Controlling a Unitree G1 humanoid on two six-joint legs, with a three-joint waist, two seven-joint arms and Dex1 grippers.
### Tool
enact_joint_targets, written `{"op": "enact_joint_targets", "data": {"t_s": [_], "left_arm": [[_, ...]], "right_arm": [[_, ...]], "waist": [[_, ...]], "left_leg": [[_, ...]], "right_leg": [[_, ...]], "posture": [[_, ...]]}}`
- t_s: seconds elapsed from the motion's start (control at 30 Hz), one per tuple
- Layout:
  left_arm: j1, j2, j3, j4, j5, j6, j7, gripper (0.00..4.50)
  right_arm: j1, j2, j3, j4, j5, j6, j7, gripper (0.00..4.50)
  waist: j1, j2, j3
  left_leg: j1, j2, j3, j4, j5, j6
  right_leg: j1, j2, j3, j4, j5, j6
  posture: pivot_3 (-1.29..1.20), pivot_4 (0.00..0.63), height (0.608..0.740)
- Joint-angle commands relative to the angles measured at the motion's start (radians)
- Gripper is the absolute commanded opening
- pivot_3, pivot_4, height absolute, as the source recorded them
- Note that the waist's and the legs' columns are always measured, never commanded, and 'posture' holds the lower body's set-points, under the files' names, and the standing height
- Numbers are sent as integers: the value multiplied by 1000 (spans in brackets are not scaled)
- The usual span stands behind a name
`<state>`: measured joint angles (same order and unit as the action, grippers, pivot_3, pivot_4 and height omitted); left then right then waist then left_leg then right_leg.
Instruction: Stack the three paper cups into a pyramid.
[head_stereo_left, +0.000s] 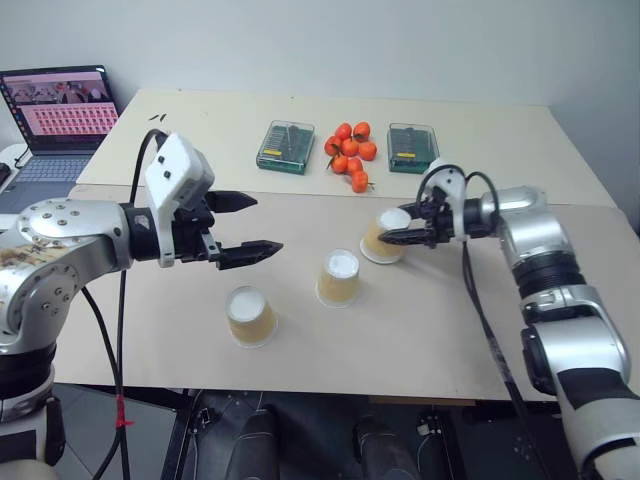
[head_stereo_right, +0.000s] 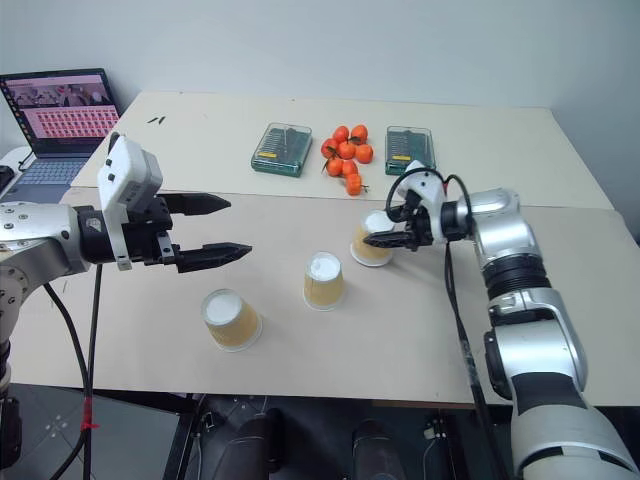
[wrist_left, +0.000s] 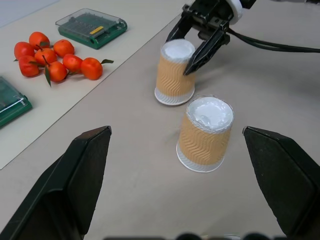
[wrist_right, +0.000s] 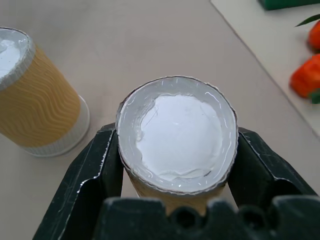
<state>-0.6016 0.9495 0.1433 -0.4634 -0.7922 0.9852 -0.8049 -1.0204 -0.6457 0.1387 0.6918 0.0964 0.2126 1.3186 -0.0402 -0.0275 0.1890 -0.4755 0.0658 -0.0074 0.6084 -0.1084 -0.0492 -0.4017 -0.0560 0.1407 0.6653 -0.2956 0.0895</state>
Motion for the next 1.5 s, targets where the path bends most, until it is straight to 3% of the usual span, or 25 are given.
{"op": "enact_joint_targets", "data": {"t_s": [0.03,0.27,0.47,1.3,1.47,1.5], "left_arm": [[-20,-2,0,2,4,-25,-14,4500],[-61,-18,-46,47,30,-58,-48,4500],[-93,-27,-78,82,55,-81,-79,4500],[-89,-9,-49,65,57,-63,-87,4500],[-89,-9,-48,65,55,-61,-85,4500],[-89,-9,-48,67,55,-62,-85,4500]], "right_arm": [[76,-82,-28,-171,39,59,68,2897],[281,-176,-48,-523,130,236,107,2897],[386,-169,-57,-723,203,363,39,2897],[314,-51,61,-611,154,313,-42,2897],[299,-54,58,-620,151,301,-37,4439],[295,-56,54,-623,149,293,-42,4476]], "waist": [[3,0,0],[-4,0,0],[-4,0,0],[-2,0,0],[-3,0,0],[-3,0,0]], "left_leg": [[0,0,0,0,0,0],[0,0,0,1,0,0],[0,0,0,1,0,0],[0,0,-1,2,0,0],[0,0,-1,3,0,0],[0,0,-1,3,0,0]], "right_leg": [[0,0,0,0,0,0],[0,0,0,1,0,0],[0,0,0,1,0,0],[1,0,0,2,0,0],[1,0,0,2,0,0],[1,0,0,2,0,0]], "posture": [[0,150,732],[0,150,732],[0,150,732],[0,150,732],[0,150,732],[0,150,732]]}}
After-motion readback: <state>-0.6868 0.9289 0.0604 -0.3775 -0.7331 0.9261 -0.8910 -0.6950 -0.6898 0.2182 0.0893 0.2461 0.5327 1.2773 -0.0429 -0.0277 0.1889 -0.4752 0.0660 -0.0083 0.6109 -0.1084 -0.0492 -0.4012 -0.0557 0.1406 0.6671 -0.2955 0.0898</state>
